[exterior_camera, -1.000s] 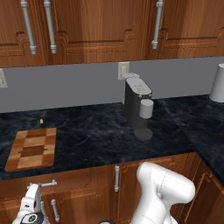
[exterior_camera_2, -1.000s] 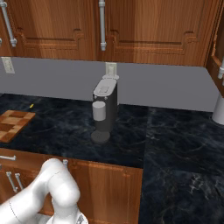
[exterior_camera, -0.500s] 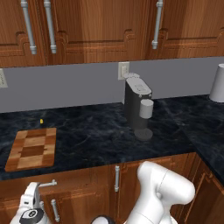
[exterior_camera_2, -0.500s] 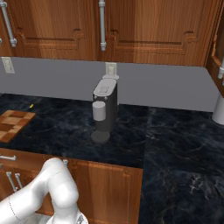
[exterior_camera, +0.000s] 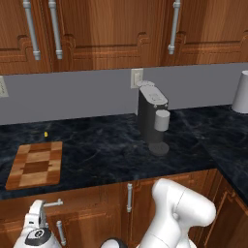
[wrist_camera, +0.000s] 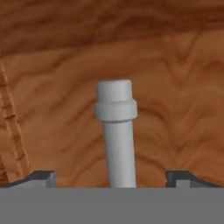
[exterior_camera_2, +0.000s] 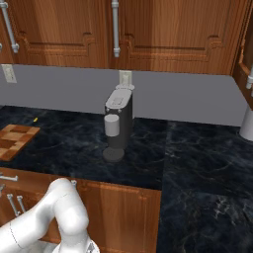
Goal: Open the drawer on the left and place the cutting tools on the cutting board.
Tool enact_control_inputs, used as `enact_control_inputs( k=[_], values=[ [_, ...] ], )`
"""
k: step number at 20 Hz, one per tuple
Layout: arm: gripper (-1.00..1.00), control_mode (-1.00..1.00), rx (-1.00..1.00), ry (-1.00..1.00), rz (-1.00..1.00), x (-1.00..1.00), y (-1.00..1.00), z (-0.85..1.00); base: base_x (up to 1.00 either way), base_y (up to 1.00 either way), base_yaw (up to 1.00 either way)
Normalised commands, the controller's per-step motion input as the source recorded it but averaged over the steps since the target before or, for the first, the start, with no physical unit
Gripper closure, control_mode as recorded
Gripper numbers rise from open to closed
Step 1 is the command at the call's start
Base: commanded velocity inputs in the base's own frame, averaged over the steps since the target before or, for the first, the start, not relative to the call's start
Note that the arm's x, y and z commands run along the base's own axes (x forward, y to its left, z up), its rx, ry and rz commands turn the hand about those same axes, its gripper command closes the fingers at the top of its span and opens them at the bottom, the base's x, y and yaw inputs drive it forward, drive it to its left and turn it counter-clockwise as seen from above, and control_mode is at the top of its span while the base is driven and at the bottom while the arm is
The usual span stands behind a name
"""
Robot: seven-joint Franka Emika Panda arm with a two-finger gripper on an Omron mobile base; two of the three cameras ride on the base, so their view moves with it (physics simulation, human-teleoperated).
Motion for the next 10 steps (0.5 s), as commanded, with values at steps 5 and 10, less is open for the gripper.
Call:
enact_control_inputs(
  k=[5, 10],
  values=[
    [-1.00, -1.00, -0.04, -0.08, 0.00, 0.09, 0.00, -0.32, 0.00, 0.00, 0.00],
    [1.00, -1.00, -0.03, -0.04, 0.00, 0.14, 0.02, -0.26, 0.00, 0.00, 0.00]
  ],
)
